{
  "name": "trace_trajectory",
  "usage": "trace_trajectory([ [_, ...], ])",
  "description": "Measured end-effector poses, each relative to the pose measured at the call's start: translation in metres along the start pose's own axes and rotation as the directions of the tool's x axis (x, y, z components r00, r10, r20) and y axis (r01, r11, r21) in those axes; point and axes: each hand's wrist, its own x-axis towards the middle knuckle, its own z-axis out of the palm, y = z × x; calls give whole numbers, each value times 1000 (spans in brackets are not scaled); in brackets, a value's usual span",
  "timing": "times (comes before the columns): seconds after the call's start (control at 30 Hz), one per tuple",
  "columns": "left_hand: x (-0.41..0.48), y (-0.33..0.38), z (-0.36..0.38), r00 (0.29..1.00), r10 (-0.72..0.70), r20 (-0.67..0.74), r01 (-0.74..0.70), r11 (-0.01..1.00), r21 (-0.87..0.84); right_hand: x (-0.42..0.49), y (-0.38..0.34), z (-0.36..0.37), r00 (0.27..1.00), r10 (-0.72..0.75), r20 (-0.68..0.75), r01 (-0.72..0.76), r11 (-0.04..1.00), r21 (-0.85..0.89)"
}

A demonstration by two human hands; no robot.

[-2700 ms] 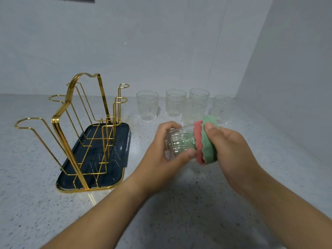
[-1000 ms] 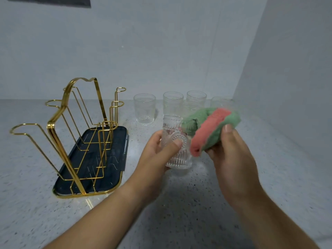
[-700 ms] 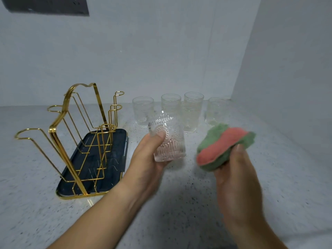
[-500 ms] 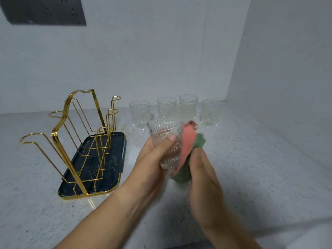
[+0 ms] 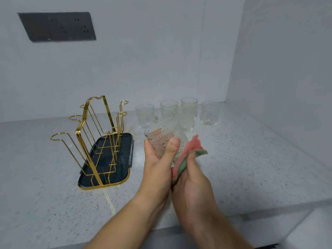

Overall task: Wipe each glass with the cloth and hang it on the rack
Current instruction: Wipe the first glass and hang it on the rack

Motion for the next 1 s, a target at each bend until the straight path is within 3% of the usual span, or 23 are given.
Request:
trace_trajectory([
  [0.07,-2,1,-6,999,-4,-38,5,1000,11,-2,-2,-4,999,46,2,-46,999,26],
  [0.23,-12,-1,-2,999,19,-50,-19,1000,2,14,-32,-6,998,-64,-21,64,998,-20],
  [0.43,-8,5,5,990,93,-108,-85,994,75,15,-16,-3,999,24,37,-24,1000,-2],
  [0.63,-10,9,-3,982,169,-82,-150,969,198,14,-5,-17,998,59,-35,-61,998,-30],
  [0.73,-11,10,-2,978,183,-100,-167,974,154,9,-12,-16,1000,-4,11,6,995,-101],
  [0.87,-23,1,8,996,58,-74,-57,998,12,12,-30,-11,982,-187,18,186,955,-231],
  [1.0,-26,-4,8,996,29,-85,-33,999,-42,18,-32,-17,994,-95,-50,84,978,-189],
])
